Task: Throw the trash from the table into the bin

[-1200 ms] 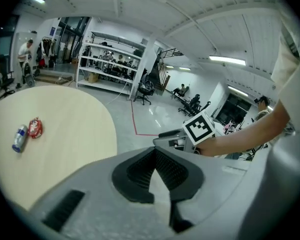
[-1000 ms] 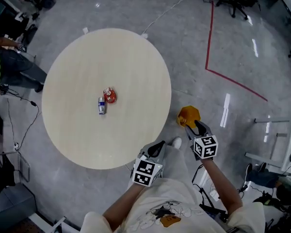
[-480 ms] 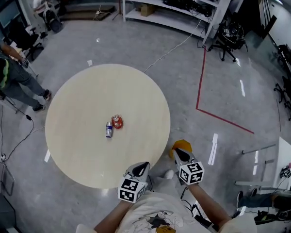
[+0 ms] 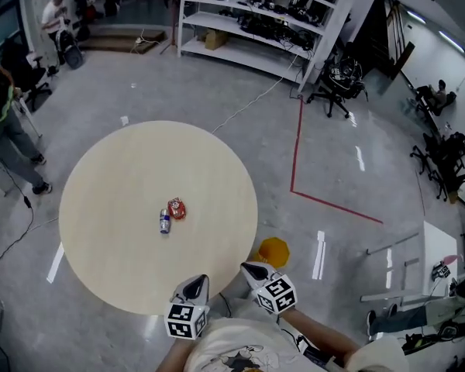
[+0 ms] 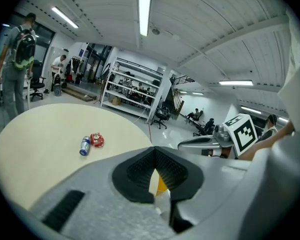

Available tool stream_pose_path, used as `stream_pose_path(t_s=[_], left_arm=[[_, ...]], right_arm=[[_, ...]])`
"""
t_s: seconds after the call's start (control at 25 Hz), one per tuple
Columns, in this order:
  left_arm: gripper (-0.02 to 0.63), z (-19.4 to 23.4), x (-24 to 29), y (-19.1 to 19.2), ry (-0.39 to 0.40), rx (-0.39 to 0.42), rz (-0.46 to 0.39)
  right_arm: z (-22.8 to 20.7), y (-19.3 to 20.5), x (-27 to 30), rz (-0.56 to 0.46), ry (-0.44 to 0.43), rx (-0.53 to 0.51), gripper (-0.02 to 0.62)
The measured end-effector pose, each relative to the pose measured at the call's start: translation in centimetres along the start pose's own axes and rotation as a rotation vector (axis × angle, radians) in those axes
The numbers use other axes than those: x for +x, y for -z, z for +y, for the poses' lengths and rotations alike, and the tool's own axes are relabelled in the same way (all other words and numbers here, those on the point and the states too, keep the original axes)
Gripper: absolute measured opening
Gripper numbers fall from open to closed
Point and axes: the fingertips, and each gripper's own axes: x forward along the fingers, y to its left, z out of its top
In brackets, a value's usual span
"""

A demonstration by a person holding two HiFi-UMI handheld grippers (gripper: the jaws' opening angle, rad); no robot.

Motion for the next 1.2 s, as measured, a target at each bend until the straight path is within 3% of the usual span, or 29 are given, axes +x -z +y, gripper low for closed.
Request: stream_pose_path(t_s=[0.32, 0.48, 0.84, 1.2], left_arm=[[0.006, 3.6, -3.2, 1.5, -0.071, -0.071, -0.048], [0.006, 5.4, -2.7, 1.3, -0.121, -0.108, -0.071], [0.006, 9.2, -4.2, 2.3, -0.302, -0.226, -0.094], [0.006, 12.0, -2.1, -0.9, -0.424, -0.290, -0.150]], right_arm=[[5.2, -1.4, 2.0, 0.020, -0.128, -0.102, 0.005], [5.2, -1.8, 4.4, 0.058, -0.199, -0.189, 0.005], [6.3, -1.5, 11.0, 0.148, -0.361, -0.284, 0.005], [4.9, -4.4, 16.6, 0.203, -0.505, -0.396, 0.106]])
